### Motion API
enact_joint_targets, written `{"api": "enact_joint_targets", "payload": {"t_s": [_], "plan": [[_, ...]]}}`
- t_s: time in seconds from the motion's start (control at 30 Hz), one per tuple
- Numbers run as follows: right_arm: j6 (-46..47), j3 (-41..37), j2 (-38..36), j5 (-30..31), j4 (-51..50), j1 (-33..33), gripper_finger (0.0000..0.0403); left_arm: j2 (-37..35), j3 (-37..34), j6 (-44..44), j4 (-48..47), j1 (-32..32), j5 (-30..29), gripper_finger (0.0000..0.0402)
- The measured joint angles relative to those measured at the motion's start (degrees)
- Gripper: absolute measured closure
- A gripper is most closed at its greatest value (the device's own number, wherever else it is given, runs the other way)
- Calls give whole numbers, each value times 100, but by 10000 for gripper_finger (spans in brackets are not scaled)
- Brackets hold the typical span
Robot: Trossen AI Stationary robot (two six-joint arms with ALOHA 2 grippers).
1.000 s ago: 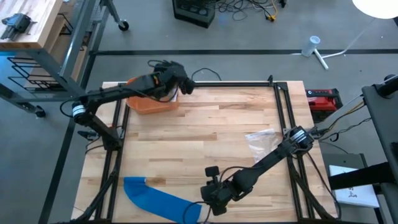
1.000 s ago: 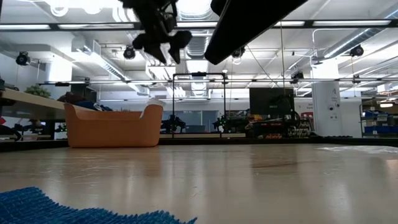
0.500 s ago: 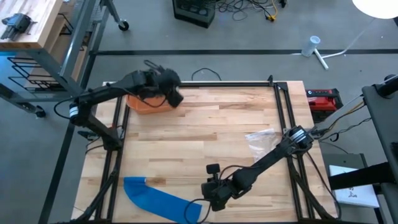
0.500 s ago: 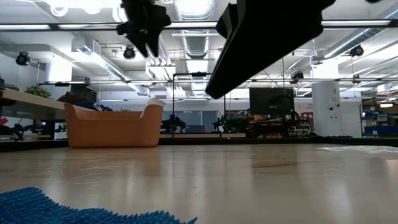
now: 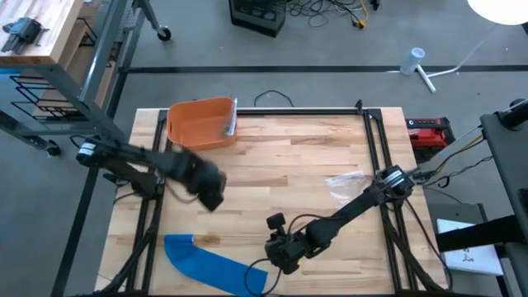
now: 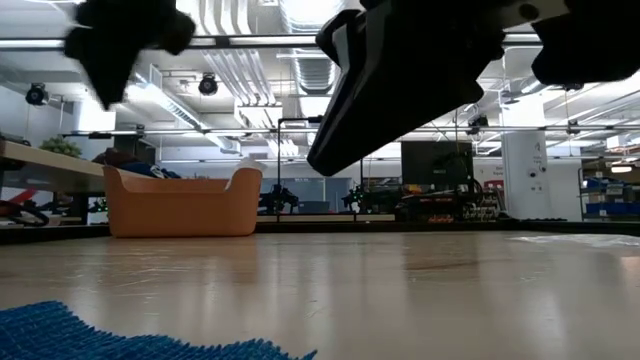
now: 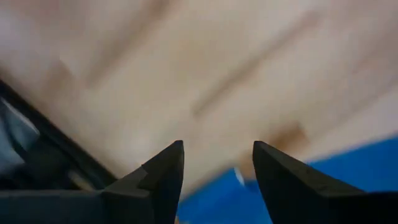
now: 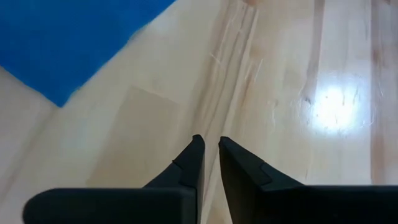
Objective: Roll bandage
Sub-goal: Roll the blue bandage
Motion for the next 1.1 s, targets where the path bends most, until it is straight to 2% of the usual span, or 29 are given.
{"api": "enact_joint_targets", "payload": {"t_s": [0.17,0.27,0.4,0.47,0.87,1.1], "plan": [[-336,-3,0,-21,63,-29,359,5,-646,-1494,779,-1305,888,221],[-603,-4,0,-34,198,-52,364,45,-976,-2130,1815,-1883,916,221],[-804,-11,0,-39,485,-101,370,186,-1266,-2240,2945,-2304,894,220],[-909,-11,0,-37,621,-127,370,288,-1315,-2240,3132,-2396,801,222],[-956,-74,0,-41,710,-162,347,510,-1319,-1306,2179,-2531,825,247],[-745,-90,0,-41,713,-162,334,507,-1334,-322,1626,-2745,902,249]]}}
